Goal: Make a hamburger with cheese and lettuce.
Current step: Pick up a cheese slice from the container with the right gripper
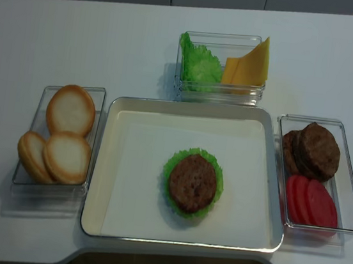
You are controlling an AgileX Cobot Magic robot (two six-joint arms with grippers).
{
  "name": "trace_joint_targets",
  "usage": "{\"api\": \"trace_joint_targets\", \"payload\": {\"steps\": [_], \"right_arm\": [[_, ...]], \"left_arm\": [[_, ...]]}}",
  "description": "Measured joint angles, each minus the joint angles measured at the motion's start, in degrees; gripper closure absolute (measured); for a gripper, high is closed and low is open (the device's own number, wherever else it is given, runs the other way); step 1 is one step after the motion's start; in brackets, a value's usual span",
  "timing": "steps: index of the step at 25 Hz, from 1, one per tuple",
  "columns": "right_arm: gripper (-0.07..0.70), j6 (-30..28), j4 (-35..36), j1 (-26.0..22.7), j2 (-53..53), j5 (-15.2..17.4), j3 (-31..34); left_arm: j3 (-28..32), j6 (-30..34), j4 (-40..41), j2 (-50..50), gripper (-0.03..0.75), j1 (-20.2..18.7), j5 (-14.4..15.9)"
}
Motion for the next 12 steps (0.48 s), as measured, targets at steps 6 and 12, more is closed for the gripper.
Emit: {"api": "trace_joint_targets", "payload": {"steps": [6, 12], "right_arm": [[0.286, 0.0, 0.0, 0.0, 0.0, 0.0, 0.0], [0.286, 0.0, 0.0, 0.0, 0.0, 0.0, 0.0]], "left_arm": [[0.0, 0.0, 0.0, 0.0, 0.3, 0.0, 0.0], [0.0, 0.0, 0.0, 0.0, 0.3, 0.0, 0.0]]}}
